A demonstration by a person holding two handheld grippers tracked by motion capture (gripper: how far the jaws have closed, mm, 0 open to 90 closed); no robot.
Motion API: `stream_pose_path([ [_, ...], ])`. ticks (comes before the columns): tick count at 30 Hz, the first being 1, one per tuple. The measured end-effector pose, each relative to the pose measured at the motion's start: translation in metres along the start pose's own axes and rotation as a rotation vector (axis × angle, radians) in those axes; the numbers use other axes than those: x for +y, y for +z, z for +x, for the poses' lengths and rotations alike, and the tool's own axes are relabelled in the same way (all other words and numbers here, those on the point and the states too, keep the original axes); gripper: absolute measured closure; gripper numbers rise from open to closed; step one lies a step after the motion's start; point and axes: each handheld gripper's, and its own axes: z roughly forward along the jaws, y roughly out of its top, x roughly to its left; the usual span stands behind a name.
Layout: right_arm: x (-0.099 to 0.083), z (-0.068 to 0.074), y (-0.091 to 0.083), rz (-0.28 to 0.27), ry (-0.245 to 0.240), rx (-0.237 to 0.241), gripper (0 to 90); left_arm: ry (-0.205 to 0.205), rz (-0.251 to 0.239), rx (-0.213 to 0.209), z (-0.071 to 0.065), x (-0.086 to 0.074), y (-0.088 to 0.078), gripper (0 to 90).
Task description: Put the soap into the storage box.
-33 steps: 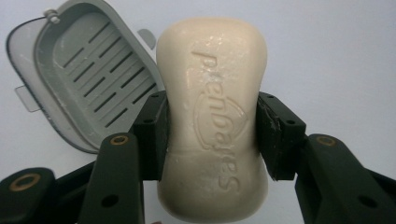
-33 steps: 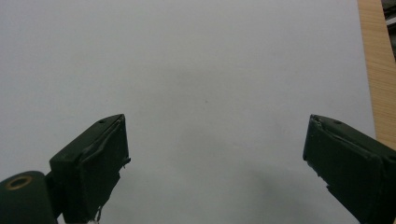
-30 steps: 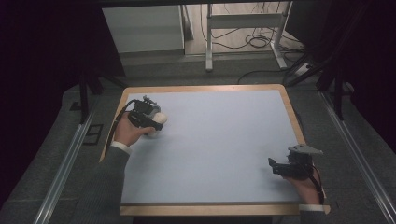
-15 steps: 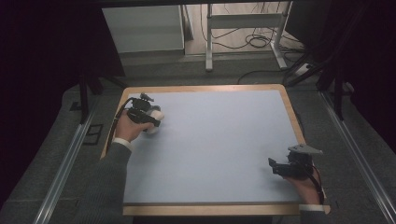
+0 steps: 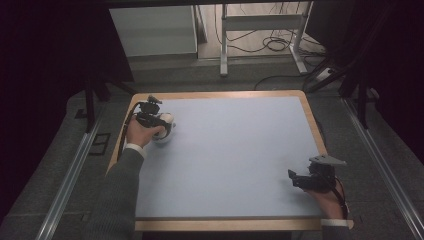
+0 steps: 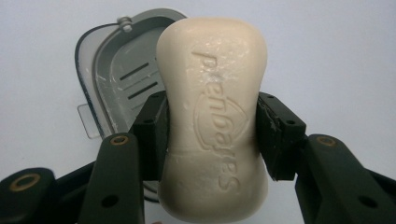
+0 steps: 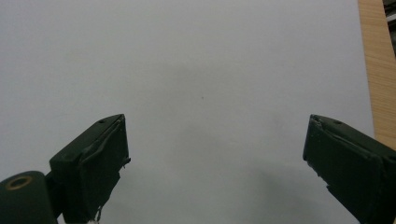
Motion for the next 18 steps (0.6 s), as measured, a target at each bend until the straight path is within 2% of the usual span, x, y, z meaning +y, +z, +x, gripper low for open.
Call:
stream_pose_path([
  [5, -0.001, -0.001, 0.000, 0.002, 0.005, -0.001, 6.5, -0.023, -0.005, 0.016, 0.004, 0.003, 0.008, 49.7],
  [8, -0.001, -0.002, 0.000, 0.003, 0.005, -0.002, 6.5, -0.024, -0.003, 0.014, 0.004, 0.005, 0.010, 49.7],
  [11, -0.001, -0.001, 0.001, 0.007, 0.002, 0.000, 6.5, -0.049, -0.009, 0.035, 0.006, 0.006, 0.016, 49.4],
  [12, -0.001, -0.001, 0.001, 0.007, 0.002, 0.000, 6.5, -0.049, -0.009, 0.035, 0.006, 0.006, 0.016, 48.4],
  [14, -0.001, -0.001, 0.001, 0.006, 0.001, 0.002, 6.5, -0.075, -0.050, 0.024, 0.006, 0.005, 0.013, 42.2],
  [16, -0.001, -0.002, 0.001, 0.007, 0.002, 0.000, 6.5, -0.067, -0.061, 0.030, 0.003, 0.005, 0.009, 37.2],
  [18, -0.001, -0.002, 0.001, 0.004, 0.004, -0.002, 6.5, -0.057, -0.079, 0.009, 0.000, 0.004, 0.007, 35.8],
])
